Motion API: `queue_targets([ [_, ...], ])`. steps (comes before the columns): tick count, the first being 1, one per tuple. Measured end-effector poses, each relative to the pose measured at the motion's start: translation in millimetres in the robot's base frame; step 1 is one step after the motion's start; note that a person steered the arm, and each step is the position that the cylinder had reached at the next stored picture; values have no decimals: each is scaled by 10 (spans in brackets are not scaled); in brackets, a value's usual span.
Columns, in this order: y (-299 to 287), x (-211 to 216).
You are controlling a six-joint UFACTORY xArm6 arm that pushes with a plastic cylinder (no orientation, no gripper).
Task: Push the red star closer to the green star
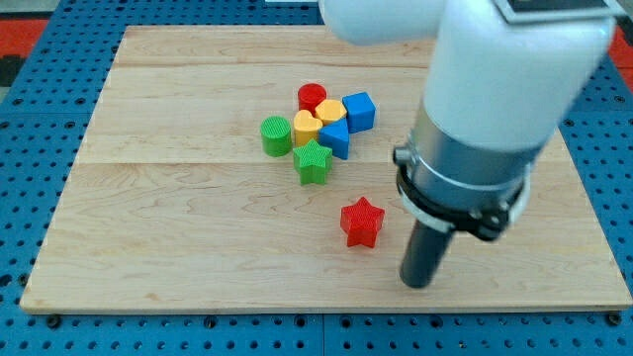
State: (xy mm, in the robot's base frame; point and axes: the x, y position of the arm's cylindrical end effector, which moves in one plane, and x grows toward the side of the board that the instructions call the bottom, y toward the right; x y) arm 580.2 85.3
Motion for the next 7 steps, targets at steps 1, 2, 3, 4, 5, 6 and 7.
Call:
queue_targets([
  [1,-55,-146],
  [2,-89,-333],
  [3,85,97],
  [4,-239,72],
  [5,-240,-317],
  [6,-257,-682],
  [7,-26,-400],
])
